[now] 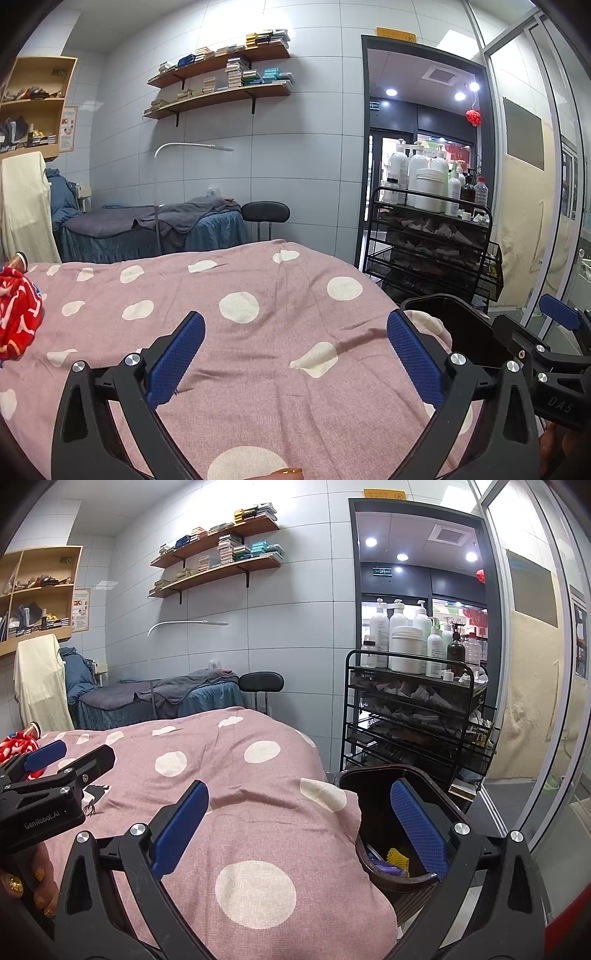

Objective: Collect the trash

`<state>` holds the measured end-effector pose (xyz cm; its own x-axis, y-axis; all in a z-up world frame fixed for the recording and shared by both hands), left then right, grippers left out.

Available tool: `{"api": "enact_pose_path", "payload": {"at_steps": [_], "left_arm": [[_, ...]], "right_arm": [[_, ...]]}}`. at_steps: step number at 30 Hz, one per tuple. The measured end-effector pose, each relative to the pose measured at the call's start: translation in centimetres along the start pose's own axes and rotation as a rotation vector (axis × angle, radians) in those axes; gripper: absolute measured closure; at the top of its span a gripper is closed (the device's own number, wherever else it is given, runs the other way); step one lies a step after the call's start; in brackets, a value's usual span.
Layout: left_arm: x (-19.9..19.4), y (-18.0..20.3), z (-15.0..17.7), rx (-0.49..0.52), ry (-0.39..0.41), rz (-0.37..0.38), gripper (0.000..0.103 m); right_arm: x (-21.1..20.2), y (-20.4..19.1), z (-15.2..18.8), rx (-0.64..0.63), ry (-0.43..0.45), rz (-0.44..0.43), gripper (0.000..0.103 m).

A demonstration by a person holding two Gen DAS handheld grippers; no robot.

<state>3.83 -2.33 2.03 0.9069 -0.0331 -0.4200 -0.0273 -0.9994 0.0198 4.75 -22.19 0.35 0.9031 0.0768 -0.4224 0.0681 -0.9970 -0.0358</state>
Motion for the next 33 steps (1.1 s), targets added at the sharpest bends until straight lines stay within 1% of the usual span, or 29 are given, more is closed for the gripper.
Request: {"api": "enact_pose_path", "payload": {"at_steps": [33], "left_arm": [[-0.05,-0.1,0.14,0.002,0.001,0.001,0.005]], "right_arm": [[0.06,-0.23,0.08,0.001,-0.002,-0.006,0.005]]}}
Point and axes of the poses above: each gripper's, at about its wrist camera, not at the fingertips, and x roughly the way its jaws point, y to its right, z to its underside, the point moved 2 cm from there along x, roughly the way its jaws point, and after that the axes turned 7 degrees about -y, right-handed, at the moved point
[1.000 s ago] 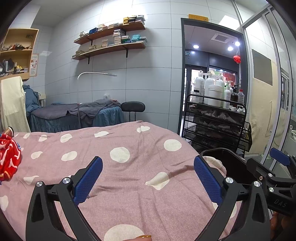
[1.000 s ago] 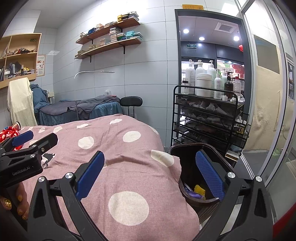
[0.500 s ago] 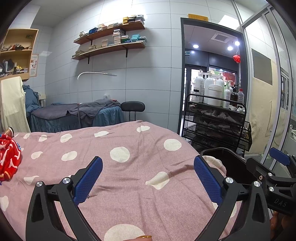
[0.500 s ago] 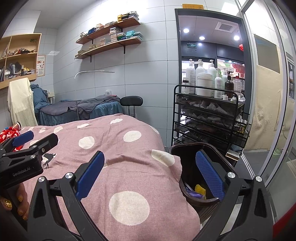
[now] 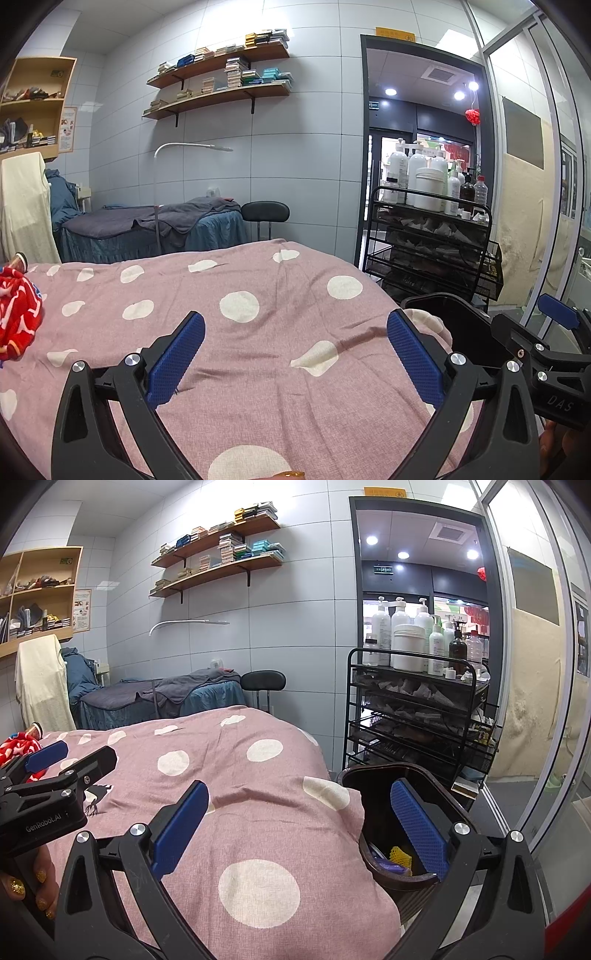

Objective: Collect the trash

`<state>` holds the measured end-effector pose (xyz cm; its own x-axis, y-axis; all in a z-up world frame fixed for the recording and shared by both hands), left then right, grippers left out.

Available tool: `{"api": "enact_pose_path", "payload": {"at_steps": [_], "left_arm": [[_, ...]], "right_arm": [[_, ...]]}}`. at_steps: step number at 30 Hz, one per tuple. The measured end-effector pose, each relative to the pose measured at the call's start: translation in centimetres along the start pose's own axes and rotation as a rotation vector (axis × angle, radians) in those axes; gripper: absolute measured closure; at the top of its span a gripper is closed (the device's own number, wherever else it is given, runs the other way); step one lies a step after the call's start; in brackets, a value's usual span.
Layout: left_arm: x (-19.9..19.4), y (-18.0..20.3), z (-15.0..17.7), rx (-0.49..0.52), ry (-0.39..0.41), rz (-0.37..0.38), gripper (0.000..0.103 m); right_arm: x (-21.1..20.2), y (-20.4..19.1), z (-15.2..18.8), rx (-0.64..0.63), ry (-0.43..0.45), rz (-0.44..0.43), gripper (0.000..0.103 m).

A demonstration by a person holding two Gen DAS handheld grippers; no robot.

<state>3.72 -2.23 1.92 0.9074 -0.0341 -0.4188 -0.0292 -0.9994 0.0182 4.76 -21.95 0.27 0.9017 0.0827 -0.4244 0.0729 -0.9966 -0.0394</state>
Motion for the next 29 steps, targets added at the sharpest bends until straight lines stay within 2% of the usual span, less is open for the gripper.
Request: {"api": "enact_pose_path", "payload": {"at_steps": [29], "left_arm": [[0.03,0.19,0.67,0.002,-0.001,0.005,0.005]], "right_arm": [[0.03,-0.18,0.25,0.002,-0.004,-0.003,0.005]]}}
Point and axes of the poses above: each gripper's, at about its wrist camera, not at the fingertips, and x roughly the way its jaws point, y to its right, z to its underside, the point moved 2 cm from there along x, roughly the way its jaws point, and after that the axes turned 7 degrees about -y, right-handed, at the moved point
